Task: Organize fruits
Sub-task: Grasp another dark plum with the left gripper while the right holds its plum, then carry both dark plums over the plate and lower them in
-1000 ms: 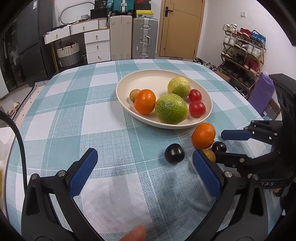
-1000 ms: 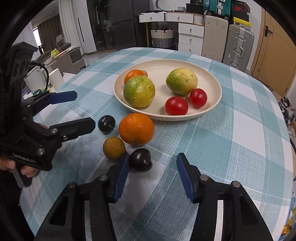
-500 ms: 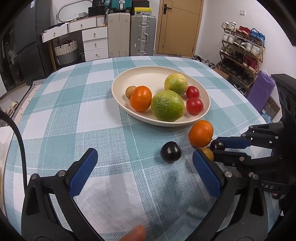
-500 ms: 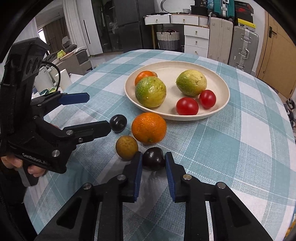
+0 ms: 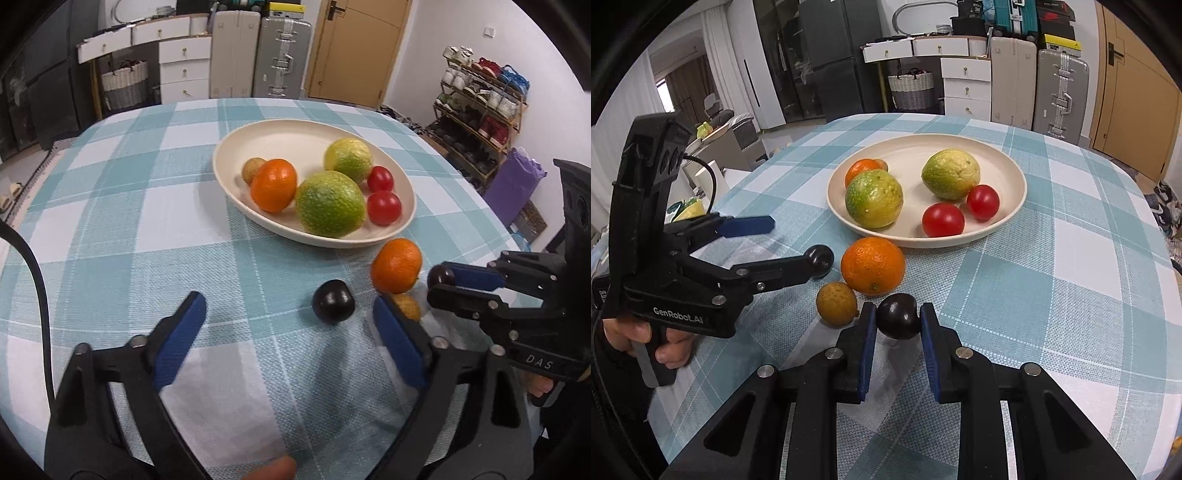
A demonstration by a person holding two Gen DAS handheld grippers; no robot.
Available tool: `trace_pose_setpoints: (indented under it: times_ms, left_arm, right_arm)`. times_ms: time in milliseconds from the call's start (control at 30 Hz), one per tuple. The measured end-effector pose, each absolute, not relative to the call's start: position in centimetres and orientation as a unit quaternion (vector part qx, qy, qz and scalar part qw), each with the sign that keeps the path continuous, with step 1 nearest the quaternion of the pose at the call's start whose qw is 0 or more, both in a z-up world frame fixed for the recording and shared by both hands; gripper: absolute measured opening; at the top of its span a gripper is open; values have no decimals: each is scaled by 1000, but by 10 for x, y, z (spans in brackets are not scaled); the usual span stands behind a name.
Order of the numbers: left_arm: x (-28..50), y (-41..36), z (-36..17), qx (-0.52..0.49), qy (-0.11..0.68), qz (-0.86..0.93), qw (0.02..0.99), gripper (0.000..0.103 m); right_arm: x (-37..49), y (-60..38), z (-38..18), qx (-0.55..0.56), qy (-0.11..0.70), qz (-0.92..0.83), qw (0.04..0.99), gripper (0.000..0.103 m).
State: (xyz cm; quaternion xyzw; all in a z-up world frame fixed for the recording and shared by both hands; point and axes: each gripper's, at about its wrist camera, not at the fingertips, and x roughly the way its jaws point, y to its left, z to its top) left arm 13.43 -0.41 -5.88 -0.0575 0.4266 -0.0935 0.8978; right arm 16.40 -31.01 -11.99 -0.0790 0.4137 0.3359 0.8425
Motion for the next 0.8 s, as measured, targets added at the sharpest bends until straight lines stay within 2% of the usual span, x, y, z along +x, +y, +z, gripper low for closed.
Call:
trace_pose_setpoints:
  times_ms: [100,167,233,300,333,400,500,800]
  left_arm:
    - [137,-11,-63,-49,436,-103,893,67]
    - [137,-16,-63,-44,436,-111,892,64]
    - [137,-20,-63,-43,436,-123,890,54]
    - [137,-24,-63,-35,435,-128,891,48]
    - [138,-25,-63,-33,435,-130,890,40]
    - [138,-26,-63,-36,436,-141,888,28]
    - [138,-28,-63,-36,435,-147,888,23]
    - [132,-25,-57,-38,422,-143,895,23]
  right_arm:
    - [164,-314,-117,-71,410,332,846,25]
    - [164,-316,-115,-68,409,328,849,25]
    - [164,-318,-114,-64,408,322,852,25]
    - [164,-319,-114,-59,408,319,853,24]
    - [164,-320,-114,-58,409,317,854,24]
    - [164,-320,-115,-57,410,315,854,24]
    - [163,-321,-115,-56,411,316,853,25]
    - [166,-324,-115,-49,406,316,856,24]
